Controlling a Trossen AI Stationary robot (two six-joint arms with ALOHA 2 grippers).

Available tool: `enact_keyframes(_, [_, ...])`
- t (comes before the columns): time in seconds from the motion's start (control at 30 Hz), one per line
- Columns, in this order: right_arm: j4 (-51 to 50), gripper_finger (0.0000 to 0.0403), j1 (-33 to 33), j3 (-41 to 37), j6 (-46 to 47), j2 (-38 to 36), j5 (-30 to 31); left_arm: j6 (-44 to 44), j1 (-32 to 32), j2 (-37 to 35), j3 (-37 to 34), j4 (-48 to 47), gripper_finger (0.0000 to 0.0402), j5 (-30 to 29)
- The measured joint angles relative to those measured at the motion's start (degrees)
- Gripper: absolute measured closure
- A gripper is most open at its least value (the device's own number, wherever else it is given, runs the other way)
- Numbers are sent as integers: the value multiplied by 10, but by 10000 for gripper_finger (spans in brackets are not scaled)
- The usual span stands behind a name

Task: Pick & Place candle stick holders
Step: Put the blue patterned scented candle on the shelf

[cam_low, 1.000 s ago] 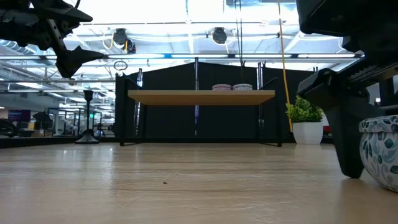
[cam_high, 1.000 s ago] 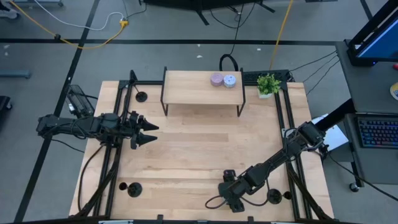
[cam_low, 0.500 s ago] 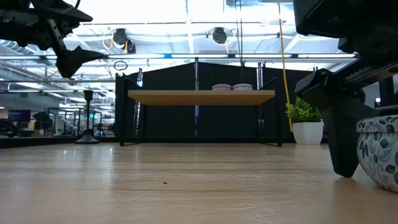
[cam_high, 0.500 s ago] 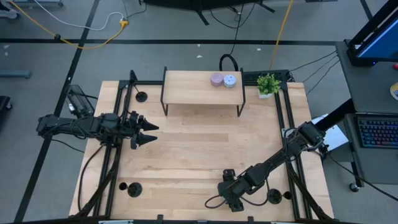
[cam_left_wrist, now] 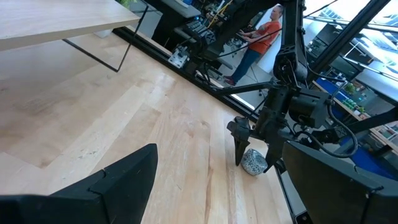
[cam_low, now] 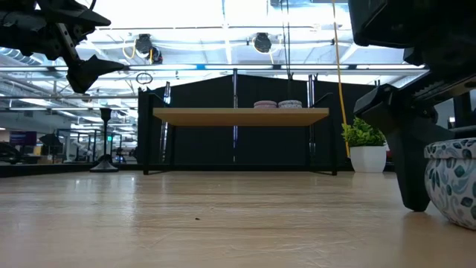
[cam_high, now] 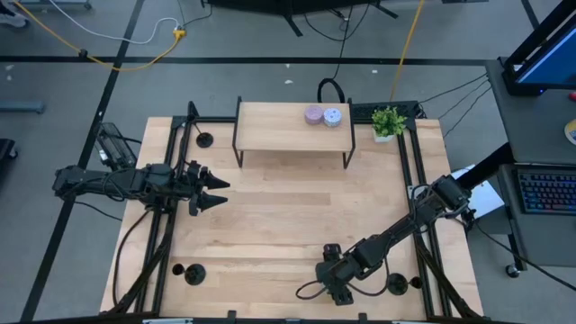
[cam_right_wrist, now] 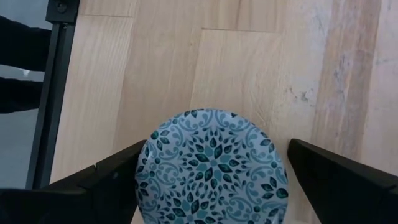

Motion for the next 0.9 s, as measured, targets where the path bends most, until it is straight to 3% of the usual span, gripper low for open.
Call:
enact_keyframes(0.17, [-2,50,0,0,0,0,1,0,0,0,0,0,50,0])
enact_keyframes(0.4, [-6,110,0,0,-5,0,0,0,0,0,0,0,50,0])
enact_keyframes(0.9, [-51,109,-8,-3,-20,-19,-10,0,0,0,0,0,50,0])
